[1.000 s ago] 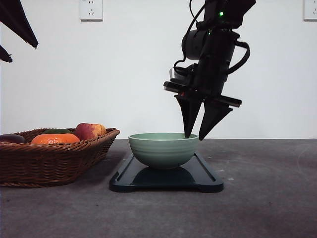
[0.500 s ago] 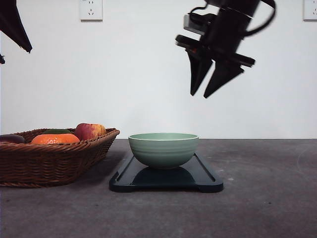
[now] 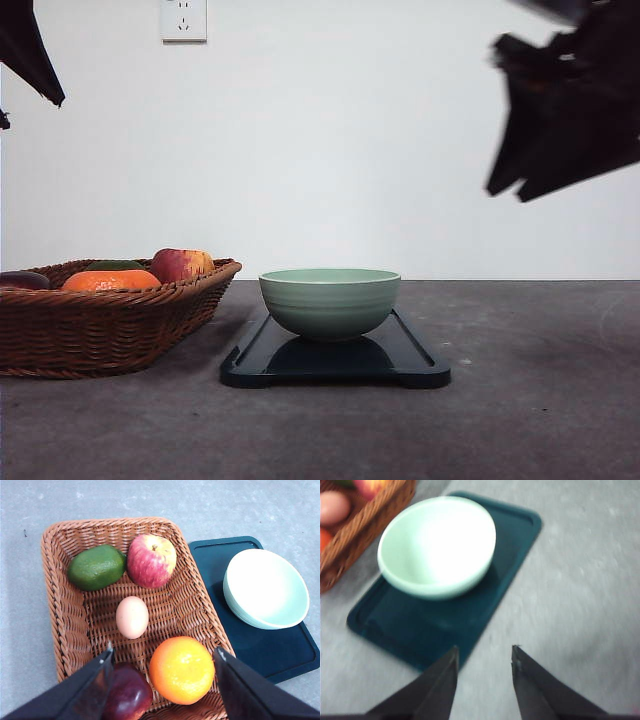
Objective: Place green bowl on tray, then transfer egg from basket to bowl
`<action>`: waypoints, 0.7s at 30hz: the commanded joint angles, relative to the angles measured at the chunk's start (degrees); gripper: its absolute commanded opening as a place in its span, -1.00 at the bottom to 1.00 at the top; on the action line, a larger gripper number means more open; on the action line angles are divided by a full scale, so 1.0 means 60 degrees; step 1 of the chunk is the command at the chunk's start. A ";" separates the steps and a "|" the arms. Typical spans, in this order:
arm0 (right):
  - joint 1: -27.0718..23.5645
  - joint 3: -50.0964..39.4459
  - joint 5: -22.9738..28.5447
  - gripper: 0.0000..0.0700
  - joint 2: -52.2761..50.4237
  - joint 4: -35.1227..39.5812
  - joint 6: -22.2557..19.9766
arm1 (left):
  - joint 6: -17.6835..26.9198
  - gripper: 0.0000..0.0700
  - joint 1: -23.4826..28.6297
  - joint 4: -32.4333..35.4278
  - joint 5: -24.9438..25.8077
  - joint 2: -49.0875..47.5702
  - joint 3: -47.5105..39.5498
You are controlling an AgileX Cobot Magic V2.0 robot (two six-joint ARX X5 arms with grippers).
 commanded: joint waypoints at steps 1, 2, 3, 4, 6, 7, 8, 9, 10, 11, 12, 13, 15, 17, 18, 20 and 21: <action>0.0047 -0.0332 0.0165 -0.41 -0.0625 0.0139 -0.0047 | 0.0020 0.12 -0.0034 -0.0005 -0.0016 0.0067 0.0237; 0.0047 -0.0544 0.0323 -0.41 -0.0991 0.0097 -0.0051 | 0.0011 0.12 -0.0062 -0.0054 -0.0018 0.0069 0.0237; 0.0047 -0.0673 0.0523 -0.41 -0.1284 0.0027 -0.0066 | -0.0007 0.12 -0.0098 -0.0111 -0.0018 0.0069 0.0237; 0.0045 -0.0744 0.0731 -0.41 -0.1550 -0.0036 -0.0105 | -0.0013 0.12 -0.0156 -0.0154 -0.0018 0.0086 0.0239; 0.0044 -0.0790 0.1096 -0.41 -0.1950 -0.0082 -0.0233 | -0.0015 0.12 -0.0293 -0.0200 -0.0021 0.0159 0.0266; 0.0044 -0.0790 0.1189 -0.41 -0.2085 -0.0032 -0.0318 | -0.0035 0.12 -0.0388 -0.0227 -0.0027 0.0266 0.0335; 0.0044 -0.0790 0.1252 -0.41 -0.2196 0.0034 -0.0397 | -0.0073 0.12 -0.0490 -0.0266 -0.0043 0.0404 0.0427; 0.0044 -0.0790 0.1273 -0.41 -0.2247 0.0117 -0.0446 | -0.0155 0.12 -0.0598 -0.0341 -0.0092 0.0602 0.0567; 0.0046 -0.0790 0.1275 -0.41 -0.2272 0.0183 -0.0468 | -0.0221 0.12 -0.0731 -0.0487 -0.0234 0.0874 0.0767; 0.0047 -0.0790 0.1273 -0.41 -0.2286 0.0231 -0.0481 | -0.0268 0.12 -0.0866 -0.0660 -0.0402 0.1170 0.0989; 0.0047 -0.0790 0.1273 -0.41 -0.2283 0.0231 -0.0484 | -0.0260 0.12 -0.0988 -0.0862 -0.0583 0.1489 0.1234; 0.0047 -0.0790 0.1273 -0.41 -0.2272 0.0224 -0.0483 | -0.0257 0.12 -0.1106 -0.1098 -0.0757 0.1867 0.1536; 0.0047 -0.0790 0.1270 -0.41 -0.2239 0.0217 -0.0481 | -0.0249 0.12 -0.1283 -0.1532 -0.0989 0.2635 0.2154; 0.0047 -0.0790 0.1270 -0.41 -0.2217 0.0213 -0.0481 | -0.0214 0.14 -0.1378 -0.1911 -0.1118 0.3479 0.2843; 0.0047 -0.0790 0.1270 -0.41 -0.2214 0.0210 -0.0481 | -0.0193 0.16 -0.1410 -0.2034 -0.1222 0.3858 0.3153; 0.0047 -0.0790 0.1273 -0.41 -0.2214 0.0210 -0.0481 | -0.0154 0.21 -0.1469 -0.2166 -0.1497 0.4592 0.3712; 0.0047 -0.0790 0.1271 -0.41 -0.2214 0.0210 -0.0481 | -0.0145 0.26 -0.1490 -0.2166 -0.1654 0.4905 0.3935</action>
